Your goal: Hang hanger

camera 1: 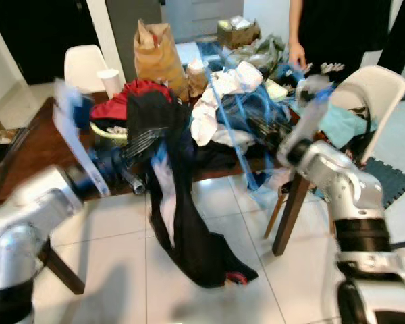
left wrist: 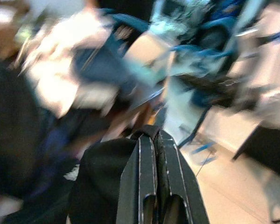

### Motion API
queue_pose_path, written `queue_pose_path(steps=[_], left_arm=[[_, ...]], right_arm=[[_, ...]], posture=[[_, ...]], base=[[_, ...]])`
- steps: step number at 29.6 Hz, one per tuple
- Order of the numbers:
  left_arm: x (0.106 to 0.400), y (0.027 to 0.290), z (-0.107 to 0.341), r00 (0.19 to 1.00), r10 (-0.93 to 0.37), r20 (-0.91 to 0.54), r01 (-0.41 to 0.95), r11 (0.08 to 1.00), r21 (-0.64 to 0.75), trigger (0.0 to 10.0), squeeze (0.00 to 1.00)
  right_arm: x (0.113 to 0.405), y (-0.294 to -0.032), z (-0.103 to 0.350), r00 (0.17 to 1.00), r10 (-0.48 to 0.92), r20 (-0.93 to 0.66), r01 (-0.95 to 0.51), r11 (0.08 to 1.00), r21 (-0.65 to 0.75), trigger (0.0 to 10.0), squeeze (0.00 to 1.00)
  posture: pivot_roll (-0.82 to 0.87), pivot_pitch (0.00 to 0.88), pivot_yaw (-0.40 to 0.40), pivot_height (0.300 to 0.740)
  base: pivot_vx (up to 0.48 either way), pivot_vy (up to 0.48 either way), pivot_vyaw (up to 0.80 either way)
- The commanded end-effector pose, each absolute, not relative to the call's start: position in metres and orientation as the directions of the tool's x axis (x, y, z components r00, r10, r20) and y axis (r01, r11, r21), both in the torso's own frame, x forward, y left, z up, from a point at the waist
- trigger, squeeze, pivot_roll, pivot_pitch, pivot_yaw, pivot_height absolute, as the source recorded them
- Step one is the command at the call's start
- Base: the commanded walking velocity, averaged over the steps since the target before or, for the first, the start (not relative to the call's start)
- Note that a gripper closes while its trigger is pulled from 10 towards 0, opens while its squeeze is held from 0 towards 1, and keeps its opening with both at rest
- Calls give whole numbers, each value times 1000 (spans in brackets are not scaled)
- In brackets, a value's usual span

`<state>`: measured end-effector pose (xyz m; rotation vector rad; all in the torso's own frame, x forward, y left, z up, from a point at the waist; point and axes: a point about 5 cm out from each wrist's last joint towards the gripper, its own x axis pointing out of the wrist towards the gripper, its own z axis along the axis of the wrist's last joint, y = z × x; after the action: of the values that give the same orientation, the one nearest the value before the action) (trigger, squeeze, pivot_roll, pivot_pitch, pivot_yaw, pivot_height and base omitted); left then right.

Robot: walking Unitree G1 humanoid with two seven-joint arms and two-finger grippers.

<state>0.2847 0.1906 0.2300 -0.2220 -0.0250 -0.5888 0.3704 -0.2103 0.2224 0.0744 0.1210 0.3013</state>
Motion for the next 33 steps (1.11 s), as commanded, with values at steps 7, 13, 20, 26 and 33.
queue_pose_path(steps=[7, 13, 20, 26, 33], left_arm=[[281, 251, 141, 972, -160, -172, 118, 966, -230, 10000, 0], [260, 254, 60, 923, -6, -386, -96, 965, -244, 10000, 0], [244, 231, 3, 823, 88, -561, -162, 983, -83, 10000, 0], [242, 233, -11, 752, 203, -628, -242, 970, 24, 10000, 0], [228, 241, -21, 734, 309, -605, -302, 946, 117, 10000, 0]], right_arm=[[356, -251, 146, 929, 52, -367, -91, 992, -89, 10000, 0], [327, -243, 65, 832, 57, -553, -86, 996, -27, 10000, 0], [297, -210, 9, 721, 167, -673, -122, 986, 114, 10000, 0], [299, -207, 10, 758, 184, -626, -176, 982, 75, 10000, 0], [292, -207, 7, 805, 163, -570, -241, 968, -64, 10000, 0]], posture=[[-48, 41, 32, 736], [-49, 35, 15, 736], [-28, 12, -22, 736], [-24, 9, -28, 736], [-2, 17, -38, 736]], base=[[0, 0, 0], [0, 0, 0], [0, 0, 0], [0, 0, 0], [0, 0, 0]])
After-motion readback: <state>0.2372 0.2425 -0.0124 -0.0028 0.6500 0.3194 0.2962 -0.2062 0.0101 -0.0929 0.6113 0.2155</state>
